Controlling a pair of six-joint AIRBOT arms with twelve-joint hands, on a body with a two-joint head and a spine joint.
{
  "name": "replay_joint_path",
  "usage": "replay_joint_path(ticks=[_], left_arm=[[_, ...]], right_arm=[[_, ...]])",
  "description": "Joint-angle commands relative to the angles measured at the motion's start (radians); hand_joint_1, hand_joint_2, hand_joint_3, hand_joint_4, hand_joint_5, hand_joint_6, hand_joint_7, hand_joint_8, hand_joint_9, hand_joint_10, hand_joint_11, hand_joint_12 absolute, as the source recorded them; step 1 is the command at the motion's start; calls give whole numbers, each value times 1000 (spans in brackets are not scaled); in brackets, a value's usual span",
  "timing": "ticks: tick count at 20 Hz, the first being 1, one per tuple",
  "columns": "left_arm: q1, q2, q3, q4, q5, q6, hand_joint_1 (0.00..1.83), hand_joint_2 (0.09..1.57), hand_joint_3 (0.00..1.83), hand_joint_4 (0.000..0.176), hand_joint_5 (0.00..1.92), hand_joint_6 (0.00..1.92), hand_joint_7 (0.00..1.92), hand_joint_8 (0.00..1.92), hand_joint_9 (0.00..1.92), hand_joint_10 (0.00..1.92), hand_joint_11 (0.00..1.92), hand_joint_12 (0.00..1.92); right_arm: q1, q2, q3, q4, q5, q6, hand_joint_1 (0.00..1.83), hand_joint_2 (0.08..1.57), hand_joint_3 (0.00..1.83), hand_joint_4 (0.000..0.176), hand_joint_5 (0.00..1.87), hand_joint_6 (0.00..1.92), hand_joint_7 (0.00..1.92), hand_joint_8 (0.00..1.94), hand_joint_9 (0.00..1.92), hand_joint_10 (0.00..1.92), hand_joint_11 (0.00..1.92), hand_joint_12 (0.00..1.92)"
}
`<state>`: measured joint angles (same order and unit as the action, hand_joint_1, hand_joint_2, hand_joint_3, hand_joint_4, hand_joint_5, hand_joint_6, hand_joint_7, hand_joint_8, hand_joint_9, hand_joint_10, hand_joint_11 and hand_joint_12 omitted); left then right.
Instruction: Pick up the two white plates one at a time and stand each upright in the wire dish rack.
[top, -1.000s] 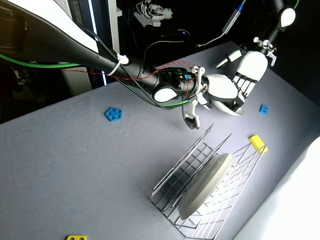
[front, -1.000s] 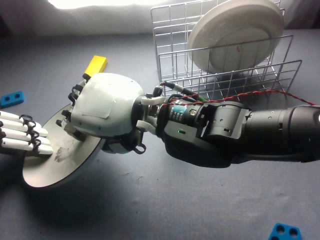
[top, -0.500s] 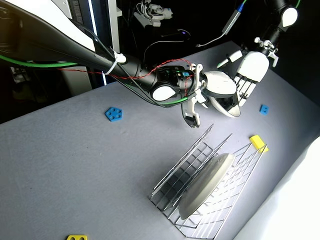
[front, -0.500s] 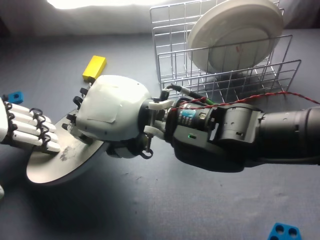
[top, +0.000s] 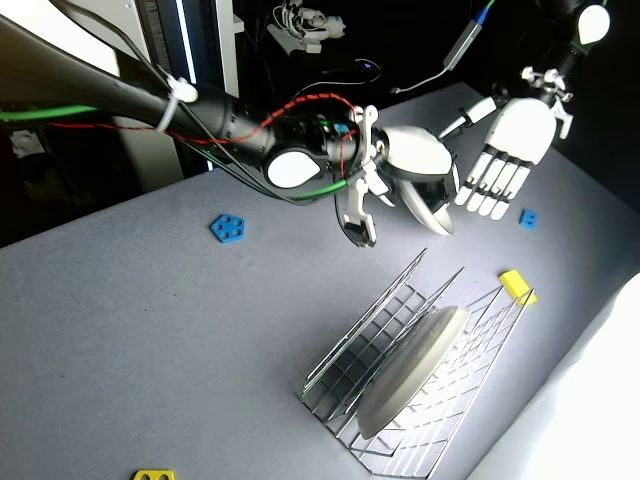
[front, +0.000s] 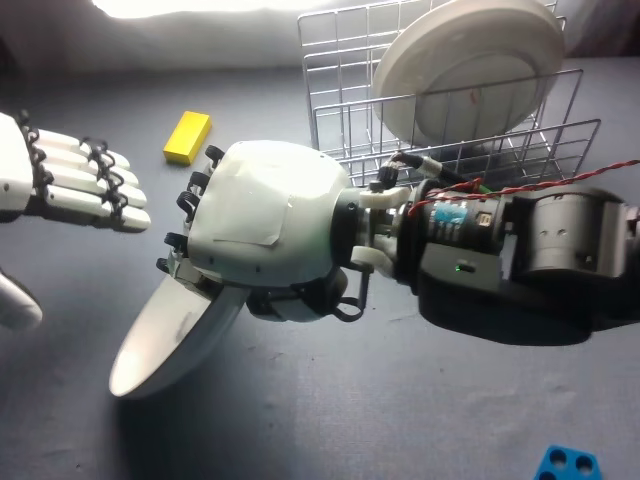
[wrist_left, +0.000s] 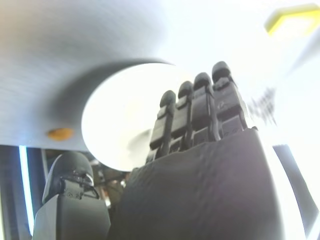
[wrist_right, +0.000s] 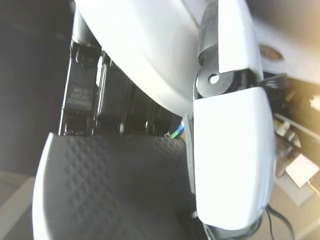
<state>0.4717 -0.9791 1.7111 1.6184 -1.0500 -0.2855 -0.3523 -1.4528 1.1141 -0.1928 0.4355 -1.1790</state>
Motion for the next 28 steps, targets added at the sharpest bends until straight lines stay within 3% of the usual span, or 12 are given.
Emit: replay_joint_path(ticks=[1,2,3,5,9,12,17,23,28], left_arm=[[-15,12,-3,-58,-32,-6,0,1064,1,0,50,0,29,3,10,2,0,0],[-23,14,-5,-58,-36,-10,0,1064,1,0,42,0,22,0,3,0,0,0],[-28,14,-5,-57,-41,-16,0,1064,1,0,40,0,20,0,2,0,0,0],[-36,14,-3,-56,-54,-18,0,1059,0,0,32,0,7,0,0,0,0,0],[-58,13,-6,-48,-57,-18,0,1059,0,0,52,7,38,12,20,7,0,0],[-65,11,-4,-45,-57,-18,0,1058,0,0,49,4,26,4,6,0,0,0],[-69,4,5,-45,-57,-18,0,1062,1,0,50,6,22,7,2,1,0,0],[-64,9,-5,-24,-69,-19,0,1063,1,0,46,2,24,4,2,0,0,0],[-58,8,-5,-24,-61,-2,0,1063,1,0,41,0,22,1,3,0,0,0]], right_arm=[[20,18,-20,0,102,18,1267,1070,4,0,1037,913,1124,712,1042,690,794,1211],[26,31,-34,0,97,23,1245,1076,0,15,1029,905,1124,759,1114,513,819,1213],[33,42,-46,0,91,29,1362,1057,0,0,1036,856,1157,646,1068,890,846,1179],[58,69,-69,1,57,102,1389,1057,2,0,1011,910,1150,630,1043,987,829,1157],[108,109,-85,0,-3,248,1389,1058,0,0,1017,898,1159,616,1023,1014,859,1182],[143,140,-96,0,-58,353,1386,1065,0,0,1005,930,1122,676,1021,1009,909,1072],[213,191,-109,0,-150,506,1382,1081,1,0,986,991,1062,742,996,1046,923,1046],[210,205,-127,-17,-170,512,1379,1092,1,0,960,1035,1048,772,968,1081,895,1063],[251,210,-127,-18,-202,612,1385,1072,0,0,1012,960,1106,672,995,1034,927,1077]])
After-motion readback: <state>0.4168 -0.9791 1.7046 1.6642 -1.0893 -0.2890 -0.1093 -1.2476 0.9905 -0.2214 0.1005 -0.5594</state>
